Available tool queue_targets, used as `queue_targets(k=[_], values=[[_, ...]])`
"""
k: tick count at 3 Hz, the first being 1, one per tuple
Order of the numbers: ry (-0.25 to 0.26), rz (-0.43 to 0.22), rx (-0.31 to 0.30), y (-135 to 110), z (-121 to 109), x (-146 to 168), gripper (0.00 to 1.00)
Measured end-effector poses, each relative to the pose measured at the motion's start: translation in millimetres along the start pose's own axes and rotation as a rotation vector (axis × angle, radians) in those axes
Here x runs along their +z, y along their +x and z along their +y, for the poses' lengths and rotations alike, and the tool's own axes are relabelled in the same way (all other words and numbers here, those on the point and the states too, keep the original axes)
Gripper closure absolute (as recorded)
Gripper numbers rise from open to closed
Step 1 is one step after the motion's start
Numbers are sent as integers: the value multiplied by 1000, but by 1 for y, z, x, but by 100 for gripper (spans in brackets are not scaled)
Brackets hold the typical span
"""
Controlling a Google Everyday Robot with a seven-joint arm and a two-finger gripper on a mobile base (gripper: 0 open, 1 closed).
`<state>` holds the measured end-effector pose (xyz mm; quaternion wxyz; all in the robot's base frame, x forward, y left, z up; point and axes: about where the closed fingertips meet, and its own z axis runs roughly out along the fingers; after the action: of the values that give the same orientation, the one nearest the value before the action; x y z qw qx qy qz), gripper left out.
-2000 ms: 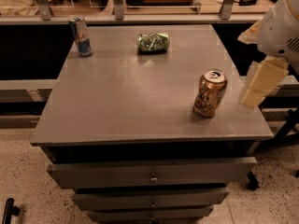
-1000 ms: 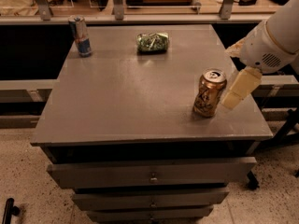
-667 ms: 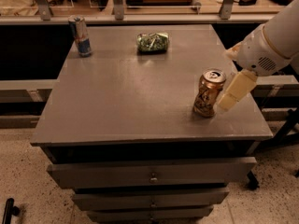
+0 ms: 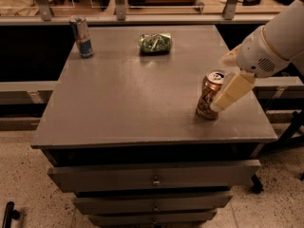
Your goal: Move orange can near green can
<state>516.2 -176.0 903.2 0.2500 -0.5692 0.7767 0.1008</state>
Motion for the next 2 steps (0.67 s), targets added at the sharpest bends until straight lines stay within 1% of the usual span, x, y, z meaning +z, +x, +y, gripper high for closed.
queue_targets(k=[1,2], values=[[-1,0,-3,-2,1,0,49],[-1,0,-5,-3,2,1,72]])
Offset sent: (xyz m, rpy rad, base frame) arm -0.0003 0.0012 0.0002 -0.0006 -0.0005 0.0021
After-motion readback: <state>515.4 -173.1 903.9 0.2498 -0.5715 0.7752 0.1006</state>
